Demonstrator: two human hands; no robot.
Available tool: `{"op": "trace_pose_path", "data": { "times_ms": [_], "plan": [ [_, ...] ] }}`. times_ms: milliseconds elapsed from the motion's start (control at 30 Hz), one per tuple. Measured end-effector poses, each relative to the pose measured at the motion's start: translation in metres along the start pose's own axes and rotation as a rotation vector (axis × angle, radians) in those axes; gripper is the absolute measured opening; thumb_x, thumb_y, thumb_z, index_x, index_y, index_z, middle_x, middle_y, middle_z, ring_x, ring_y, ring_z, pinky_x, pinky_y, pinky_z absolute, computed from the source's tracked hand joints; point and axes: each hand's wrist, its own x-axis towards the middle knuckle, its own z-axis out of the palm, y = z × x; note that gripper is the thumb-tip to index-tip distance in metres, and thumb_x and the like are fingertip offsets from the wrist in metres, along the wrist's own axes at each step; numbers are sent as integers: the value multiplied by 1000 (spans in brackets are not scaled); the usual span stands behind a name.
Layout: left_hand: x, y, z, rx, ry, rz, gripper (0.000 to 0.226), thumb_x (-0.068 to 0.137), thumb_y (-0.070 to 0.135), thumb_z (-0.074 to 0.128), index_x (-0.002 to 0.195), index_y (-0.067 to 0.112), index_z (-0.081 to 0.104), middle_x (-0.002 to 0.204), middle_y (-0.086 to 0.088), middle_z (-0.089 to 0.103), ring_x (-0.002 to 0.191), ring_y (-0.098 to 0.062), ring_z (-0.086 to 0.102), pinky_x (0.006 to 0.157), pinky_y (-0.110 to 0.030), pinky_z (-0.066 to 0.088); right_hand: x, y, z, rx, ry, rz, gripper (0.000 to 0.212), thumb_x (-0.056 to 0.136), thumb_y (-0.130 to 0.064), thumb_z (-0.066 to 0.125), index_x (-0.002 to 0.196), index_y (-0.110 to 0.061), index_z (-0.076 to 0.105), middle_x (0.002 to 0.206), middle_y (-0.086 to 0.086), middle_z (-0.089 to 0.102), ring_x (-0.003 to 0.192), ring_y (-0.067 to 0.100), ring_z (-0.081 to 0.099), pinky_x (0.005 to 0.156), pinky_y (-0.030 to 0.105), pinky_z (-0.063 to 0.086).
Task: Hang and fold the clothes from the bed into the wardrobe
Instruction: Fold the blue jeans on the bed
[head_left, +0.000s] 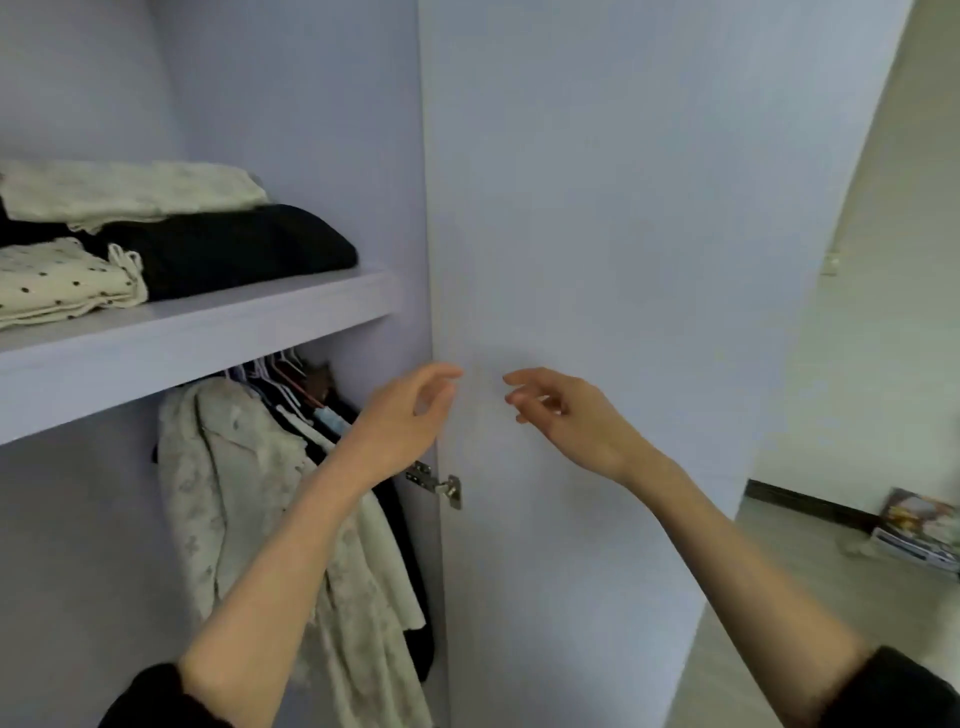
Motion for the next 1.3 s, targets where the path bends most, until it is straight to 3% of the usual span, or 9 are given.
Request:
{"op": "trace_pose_path", "data": {
  "times_ms": [233, 400, 467, 567, 700, 800, 967, 1167, 1300],
  "plan": [
    [-59, 45, 161, -168, -420, 79, 21, 96, 12, 49, 104, 32, 54, 95, 7, 64, 92, -16, 61, 74, -12, 44, -192, 107, -63, 20, 147, 433, 25, 97, -18, 49, 121, -19, 56, 113, 7, 65, 93, 18, 65, 69, 11, 46],
    [-107, 120, 256, -292, -678, 159, 16, 92, 35, 53, 96, 51, 52, 104, 11, 65, 100, -13, 63, 94, -32, 48, -315, 135, -124, 32, 323, 628, 27, 97, -15, 50, 123, -14, 56, 107, 7, 66, 90, 18, 65, 74, 13, 49],
    [-128, 154, 291, -310, -788, 207, 21, 96, 29, 49, 99, 50, 50, 105, 11, 65, 104, -13, 62, 97, -33, 47, -362, 138, -147, 30, 375, 691, 28, 97, -14, 49, 124, -13, 56, 107, 7, 66, 92, 20, 65, 78, 17, 50],
    [-157, 205, 346, -373, -893, 274, 24, 98, 18, 47, 100, 41, 54, 102, 11, 65, 100, -8, 62, 95, -26, 46, -430, 145, -181, 22, 484, 784, 27, 98, -16, 47, 124, -14, 55, 108, 5, 66, 91, 16, 64, 67, 8, 45],
    [-183, 254, 409, -387, -1083, 346, 20, 98, 23, 45, 110, 36, 55, 110, 10, 64, 106, -4, 59, 94, -19, 43, -498, 159, -213, 29, 584, 910, 26, 99, -16, 46, 123, -15, 55, 105, 2, 65, 89, 14, 63, 66, 9, 44],
    [-182, 285, 453, -402, -1163, 392, 20, 98, 25, 46, 101, 42, 54, 110, 11, 63, 109, -10, 59, 96, -25, 44, -530, 174, -236, 27, 672, 964, 22, 98, -14, 47, 118, -17, 55, 102, 2, 65, 83, 11, 63, 62, 5, 42],
    [-160, 348, 543, -420, -1294, 523, 18, 98, 30, 45, 101, 47, 52, 113, 12, 62, 108, -9, 58, 96, -32, 47, -564, 213, -287, -19, 830, 1056, 19, 97, -15, 48, 113, -23, 55, 100, 0, 66, 80, 7, 63, 67, 13, 45],
    [-121, 411, 660, -330, -1424, 693, 27, 99, 28, 42, 124, 28, 55, 120, 8, 58, 112, -8, 53, 90, -20, 42, -577, 274, -346, 4, 1098, 1130, 24, 98, -14, 48, 120, -14, 56, 102, 2, 66, 89, 16, 65, 83, 33, 50],
    [-108, 450, 728, -299, -1501, 754, 27, 100, 26, 41, 123, 25, 55, 118, 8, 58, 108, -8, 52, 77, -8, 38, -595, 316, -380, 21, 1214, 1189, 26, 97, -10, 47, 121, -10, 56, 101, 5, 66, 86, 16, 64, 78, 30, 50]
  ]
}}
